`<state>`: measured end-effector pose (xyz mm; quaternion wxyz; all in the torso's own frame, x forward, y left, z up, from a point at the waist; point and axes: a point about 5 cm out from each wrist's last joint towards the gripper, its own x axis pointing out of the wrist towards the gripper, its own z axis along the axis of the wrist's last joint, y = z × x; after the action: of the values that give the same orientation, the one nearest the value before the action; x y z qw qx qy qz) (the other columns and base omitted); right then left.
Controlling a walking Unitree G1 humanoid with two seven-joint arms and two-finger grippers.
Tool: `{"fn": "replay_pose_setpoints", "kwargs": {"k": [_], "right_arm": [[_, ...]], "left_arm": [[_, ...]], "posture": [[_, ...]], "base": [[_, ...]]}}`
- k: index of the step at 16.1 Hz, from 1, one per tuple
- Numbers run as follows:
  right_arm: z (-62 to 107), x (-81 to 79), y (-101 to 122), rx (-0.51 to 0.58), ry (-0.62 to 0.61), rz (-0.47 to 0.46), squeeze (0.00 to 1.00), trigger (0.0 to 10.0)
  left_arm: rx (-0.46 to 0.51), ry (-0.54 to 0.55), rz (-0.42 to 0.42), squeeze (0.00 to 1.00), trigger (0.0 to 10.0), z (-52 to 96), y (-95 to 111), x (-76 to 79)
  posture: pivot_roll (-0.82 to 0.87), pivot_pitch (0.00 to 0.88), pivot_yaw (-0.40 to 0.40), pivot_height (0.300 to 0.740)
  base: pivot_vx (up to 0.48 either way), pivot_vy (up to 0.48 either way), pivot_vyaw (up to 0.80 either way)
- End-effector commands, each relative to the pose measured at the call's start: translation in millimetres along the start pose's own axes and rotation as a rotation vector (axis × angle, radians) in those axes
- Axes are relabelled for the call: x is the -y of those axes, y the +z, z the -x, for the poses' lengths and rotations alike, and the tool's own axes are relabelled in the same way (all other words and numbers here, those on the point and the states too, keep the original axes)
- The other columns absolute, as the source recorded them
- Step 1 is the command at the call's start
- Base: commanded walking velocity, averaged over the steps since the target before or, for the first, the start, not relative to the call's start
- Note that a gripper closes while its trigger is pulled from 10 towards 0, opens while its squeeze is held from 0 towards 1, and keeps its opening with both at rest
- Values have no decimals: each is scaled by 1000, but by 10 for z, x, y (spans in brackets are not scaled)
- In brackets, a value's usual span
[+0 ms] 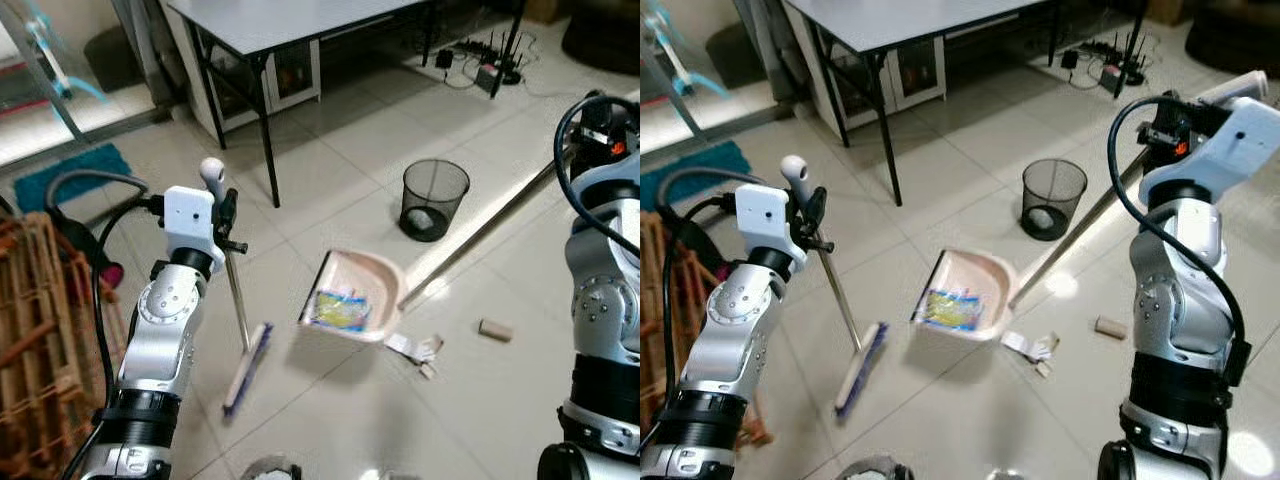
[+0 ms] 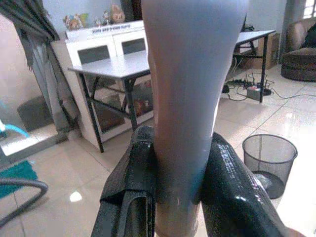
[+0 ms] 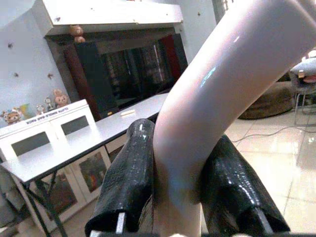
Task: Sweep floor
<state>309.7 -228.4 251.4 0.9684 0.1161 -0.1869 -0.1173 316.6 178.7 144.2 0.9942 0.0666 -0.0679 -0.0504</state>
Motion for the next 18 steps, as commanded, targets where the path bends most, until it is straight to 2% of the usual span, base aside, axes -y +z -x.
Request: {"fn": "replay_pose_setpoints", "kwargs": {"k": [1, 18], "right_arm": [[-8, -78, 116, 56, 25, -44, 0, 10000], [-14, -142, 98, 50, 71, -59, 0, 10000]], "left_arm": [[27, 19, -22, 0, 10000, -21, 75, -61], [27, 39, -13, 0, 10000, 2, 64, -84]], "posture": [[-13, 50, 52, 740], [-15, 14, 36, 740]], "base": [[375, 0, 0], [386, 0, 0]]}}
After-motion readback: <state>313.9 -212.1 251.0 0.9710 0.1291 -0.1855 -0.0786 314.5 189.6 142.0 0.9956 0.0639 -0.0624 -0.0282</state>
